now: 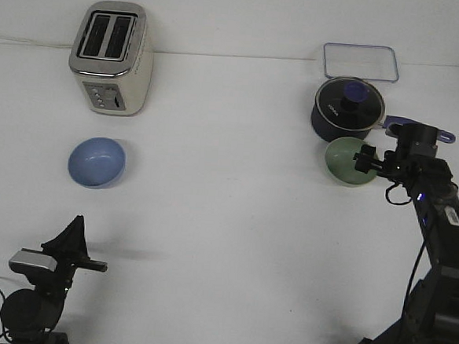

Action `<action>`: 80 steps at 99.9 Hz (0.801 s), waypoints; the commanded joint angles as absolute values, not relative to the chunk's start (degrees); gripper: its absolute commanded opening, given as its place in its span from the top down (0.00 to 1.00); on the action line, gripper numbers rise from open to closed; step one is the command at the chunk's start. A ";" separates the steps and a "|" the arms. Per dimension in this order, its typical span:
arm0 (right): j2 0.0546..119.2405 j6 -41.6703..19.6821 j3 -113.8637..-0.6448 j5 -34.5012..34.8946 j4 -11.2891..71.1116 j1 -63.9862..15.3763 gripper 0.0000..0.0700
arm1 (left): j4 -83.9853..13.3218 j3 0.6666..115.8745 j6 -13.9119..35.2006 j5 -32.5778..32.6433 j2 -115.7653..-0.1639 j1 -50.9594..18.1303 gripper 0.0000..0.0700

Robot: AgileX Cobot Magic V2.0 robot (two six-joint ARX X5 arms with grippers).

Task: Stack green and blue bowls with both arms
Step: 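Reach the right gripper to the pale green bowl and grasp its rim, then carry the green bowl toward the table center and release it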

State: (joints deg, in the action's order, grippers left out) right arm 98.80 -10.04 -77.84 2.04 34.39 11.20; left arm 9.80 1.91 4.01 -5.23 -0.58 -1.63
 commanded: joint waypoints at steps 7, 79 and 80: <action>104.99 -8.75 -80.64 4.25 32.80 11.27 0.19 | 10.39 0.82 3.73 -5.13 -0.60 -1.61 0.98; 91.18 -8.78 -81.01 13.47 36.75 11.18 1.00 | 10.39 0.82 3.70 -5.13 -0.60 -1.61 0.98; 90.41 -8.78 -81.01 13.93 37.12 11.16 1.00 | 10.39 0.82 3.73 -5.15 -0.60 -1.61 0.98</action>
State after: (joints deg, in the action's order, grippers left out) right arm 95.04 -9.19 -79.85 11.90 36.53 11.25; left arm 9.80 1.91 4.01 -5.23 -0.58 -1.63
